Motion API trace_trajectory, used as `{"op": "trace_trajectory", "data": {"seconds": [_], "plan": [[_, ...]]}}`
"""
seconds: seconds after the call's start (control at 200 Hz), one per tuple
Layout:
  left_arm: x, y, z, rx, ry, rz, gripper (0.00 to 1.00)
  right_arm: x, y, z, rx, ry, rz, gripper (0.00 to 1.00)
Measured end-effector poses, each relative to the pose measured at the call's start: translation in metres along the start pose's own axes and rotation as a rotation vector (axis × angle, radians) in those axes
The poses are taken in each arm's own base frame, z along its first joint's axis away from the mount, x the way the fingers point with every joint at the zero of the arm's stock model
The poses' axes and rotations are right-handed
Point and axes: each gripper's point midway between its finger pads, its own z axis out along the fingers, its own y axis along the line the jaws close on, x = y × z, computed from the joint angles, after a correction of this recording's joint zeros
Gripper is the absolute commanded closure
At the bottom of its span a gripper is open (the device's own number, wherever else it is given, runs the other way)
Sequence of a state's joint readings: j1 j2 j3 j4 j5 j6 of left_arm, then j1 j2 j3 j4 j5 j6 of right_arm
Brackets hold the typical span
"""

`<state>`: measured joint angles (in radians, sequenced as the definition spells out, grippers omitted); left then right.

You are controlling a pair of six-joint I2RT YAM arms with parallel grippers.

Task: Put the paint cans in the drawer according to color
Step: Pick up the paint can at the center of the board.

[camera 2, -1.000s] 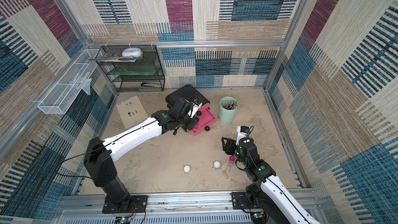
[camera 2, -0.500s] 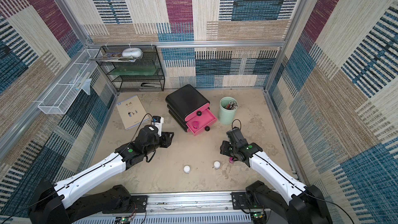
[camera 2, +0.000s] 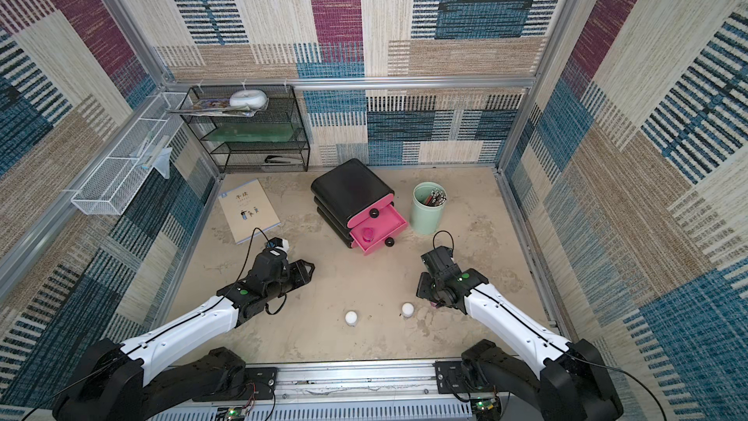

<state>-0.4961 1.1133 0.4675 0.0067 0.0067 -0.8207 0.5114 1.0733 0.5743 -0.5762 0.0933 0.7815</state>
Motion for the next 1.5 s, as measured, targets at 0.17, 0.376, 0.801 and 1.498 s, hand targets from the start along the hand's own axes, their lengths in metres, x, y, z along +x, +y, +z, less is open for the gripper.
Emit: {"op": "trace_trajectory", "data": {"seconds": [0.17, 0.376, 0.801, 1.498], "plan": [[-0.003, -0.005, 0.000, 0.022, -0.011, -0.019, 0.51, -0.003, 0.000, -0.004, 0.019, -0.005, -0.001, 0.41], [-0.004, -0.007, -0.001, 0.034, -0.014, -0.030, 0.51, -0.015, -0.002, -0.025, 0.014, -0.086, 0.021, 0.39], [-0.005, -0.008, -0.001, 0.036, -0.015, -0.033, 0.51, 0.022, -0.036, 0.000, 0.108, -0.002, 0.143, 0.44], [-0.005, -0.008, -0.001, 0.035, -0.014, -0.032, 0.51, 0.018, -0.029, 0.012, 0.082, -0.011, 0.162, 0.70]]}}
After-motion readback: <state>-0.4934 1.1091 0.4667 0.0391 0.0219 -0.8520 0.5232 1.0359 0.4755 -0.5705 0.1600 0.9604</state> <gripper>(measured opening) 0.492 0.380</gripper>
